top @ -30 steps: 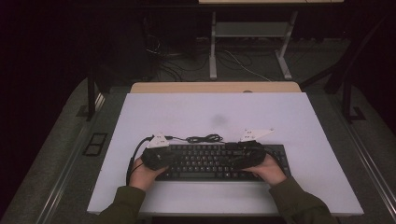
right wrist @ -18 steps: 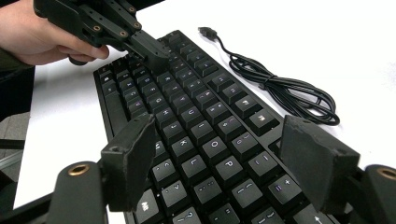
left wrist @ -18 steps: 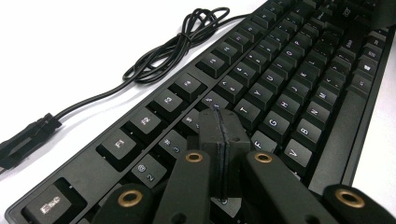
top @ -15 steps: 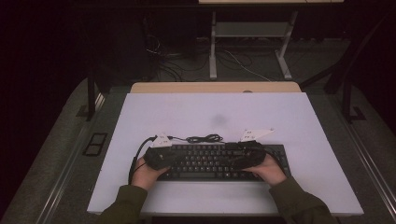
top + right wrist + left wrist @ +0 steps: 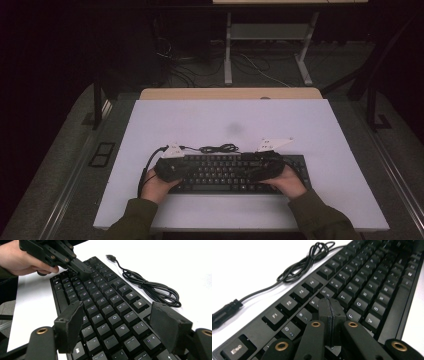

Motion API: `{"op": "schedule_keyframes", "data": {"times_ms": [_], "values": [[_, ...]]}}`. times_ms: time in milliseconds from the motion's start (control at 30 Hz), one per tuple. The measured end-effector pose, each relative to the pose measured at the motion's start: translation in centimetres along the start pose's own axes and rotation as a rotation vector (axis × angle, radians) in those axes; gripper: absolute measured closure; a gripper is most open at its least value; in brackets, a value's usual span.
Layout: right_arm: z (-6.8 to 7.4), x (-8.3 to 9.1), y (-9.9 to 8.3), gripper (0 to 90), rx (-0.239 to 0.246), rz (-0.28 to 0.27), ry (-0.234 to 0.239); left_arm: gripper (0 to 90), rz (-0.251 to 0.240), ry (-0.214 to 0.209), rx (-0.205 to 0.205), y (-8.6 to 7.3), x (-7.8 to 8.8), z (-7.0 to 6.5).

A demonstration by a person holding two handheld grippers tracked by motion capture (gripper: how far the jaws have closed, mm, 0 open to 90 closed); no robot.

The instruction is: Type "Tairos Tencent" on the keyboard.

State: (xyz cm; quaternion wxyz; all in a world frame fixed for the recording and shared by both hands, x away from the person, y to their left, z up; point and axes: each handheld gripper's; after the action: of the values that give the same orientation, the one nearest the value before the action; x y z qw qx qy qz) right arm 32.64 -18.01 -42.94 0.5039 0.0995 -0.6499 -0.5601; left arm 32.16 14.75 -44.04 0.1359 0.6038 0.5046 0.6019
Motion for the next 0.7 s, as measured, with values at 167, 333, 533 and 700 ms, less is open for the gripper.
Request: {"op": "schedule_keyframes", "data": {"times_ms": [167, 333, 533, 700], "values": [[0.0, 0.0, 0.1, 26.6, 0.0, -0.001, 0.002, 89.2, 0.0, 0.007, -0.005, 0.1, 0.1, -0.1], [0.2, -0.2, 0.3, 26.7, -0.003, -0.008, 0.004, 88.9, -0.004, 0.004, -0.002, 0.1, 0.4, -0.1], [0.5, -0.8, 0.6, 26.7, -0.002, -0.012, 0.016, 87.8, -0.016, 0.004, 0.001, 0.1, 0.7, -0.2], [1.0, -1.5, 0.9, 26.8, 0.007, -0.011, 0.032, 82.4, -0.03, -0.005, 0.002, 0.1, 0.9, -0.2]]}}
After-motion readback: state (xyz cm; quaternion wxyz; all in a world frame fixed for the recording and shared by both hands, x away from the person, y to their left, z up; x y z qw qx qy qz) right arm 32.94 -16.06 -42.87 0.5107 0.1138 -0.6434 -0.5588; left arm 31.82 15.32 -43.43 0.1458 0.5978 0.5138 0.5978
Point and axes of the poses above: each handheld gripper's, and its own axes: x roughly backward along the jaws, y roughly out of its top, z roughly to its left, and after that the axes turned 11 degrees about -y, right-handed
